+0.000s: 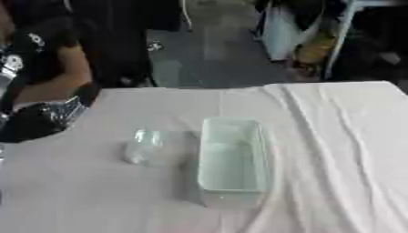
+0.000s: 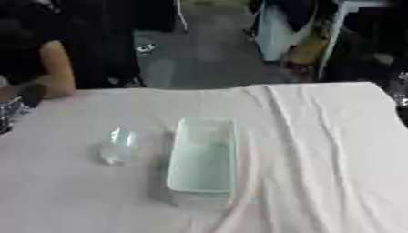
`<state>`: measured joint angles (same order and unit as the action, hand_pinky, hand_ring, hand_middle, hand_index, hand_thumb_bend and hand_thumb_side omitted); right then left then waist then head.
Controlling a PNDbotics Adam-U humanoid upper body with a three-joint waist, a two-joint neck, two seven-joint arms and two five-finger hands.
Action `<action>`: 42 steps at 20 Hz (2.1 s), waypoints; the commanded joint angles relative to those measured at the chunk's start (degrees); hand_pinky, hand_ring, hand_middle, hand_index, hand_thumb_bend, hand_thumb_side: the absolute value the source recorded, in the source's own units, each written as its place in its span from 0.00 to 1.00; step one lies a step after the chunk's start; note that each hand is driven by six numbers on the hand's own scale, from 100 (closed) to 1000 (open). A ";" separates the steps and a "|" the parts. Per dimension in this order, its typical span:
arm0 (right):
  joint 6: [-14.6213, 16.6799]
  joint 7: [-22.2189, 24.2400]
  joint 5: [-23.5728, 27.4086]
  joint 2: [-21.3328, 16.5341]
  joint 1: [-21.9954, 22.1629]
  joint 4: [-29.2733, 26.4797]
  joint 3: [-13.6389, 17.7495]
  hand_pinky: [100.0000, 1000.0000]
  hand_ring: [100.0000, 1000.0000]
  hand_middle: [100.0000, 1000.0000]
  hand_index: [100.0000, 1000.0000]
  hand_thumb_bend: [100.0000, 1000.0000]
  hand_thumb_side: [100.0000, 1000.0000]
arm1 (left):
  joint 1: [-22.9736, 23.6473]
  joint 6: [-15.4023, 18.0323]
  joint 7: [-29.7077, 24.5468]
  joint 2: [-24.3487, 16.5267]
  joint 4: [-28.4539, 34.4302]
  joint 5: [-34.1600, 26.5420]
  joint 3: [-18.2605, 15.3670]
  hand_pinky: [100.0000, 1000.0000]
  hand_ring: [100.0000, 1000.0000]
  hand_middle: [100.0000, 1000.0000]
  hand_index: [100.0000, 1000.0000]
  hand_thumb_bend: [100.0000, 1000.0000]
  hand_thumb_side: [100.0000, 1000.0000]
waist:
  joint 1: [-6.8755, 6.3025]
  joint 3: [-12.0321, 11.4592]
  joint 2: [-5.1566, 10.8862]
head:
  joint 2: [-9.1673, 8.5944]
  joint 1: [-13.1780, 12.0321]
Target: Pick up objects on the table and place them in the box.
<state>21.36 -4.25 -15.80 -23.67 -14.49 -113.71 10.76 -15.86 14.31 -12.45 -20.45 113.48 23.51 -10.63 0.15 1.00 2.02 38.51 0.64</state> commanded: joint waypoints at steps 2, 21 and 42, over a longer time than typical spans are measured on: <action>-0.12 -0.12 -0.02 -0.87 -0.37 -0.89 0.39 0.67 0.82 0.90 0.94 0.00 0.43 | -0.97 0.57 0.49 -0.60 1.11 -1.14 -0.60 0.80 0.70 0.78 0.94 0.51 0.54 | -0.02 -0.13 0.35 | -0.98 0.42; -0.39 0.35 0.16 -1.50 -0.39 -0.89 0.06 0.67 0.82 0.90 0.94 0.00 0.43 | -1.67 -22.06 -19.42 -19.78 -2.01 16.01 4.62 0.86 0.79 0.81 0.96 0.62 0.67 | -1.20 1.28 0.69 | 1.33 -0.88; -0.17 1.30 1.06 -1.52 -0.80 -0.89 -0.67 0.67 0.82 0.90 0.94 0.00 0.44 | -17.61 -17.61 -35.84 -24.85 -29.25 4.35 25.78 0.87 0.80 0.79 0.93 0.70 0.83 | -1.36 2.70 0.68 | 4.81 -4.32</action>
<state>21.15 -3.13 -14.97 -23.71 -14.52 -113.71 10.02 -32.13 -3.71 -47.90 -44.64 85.08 28.20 14.98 -1.30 3.69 2.17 43.13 -3.07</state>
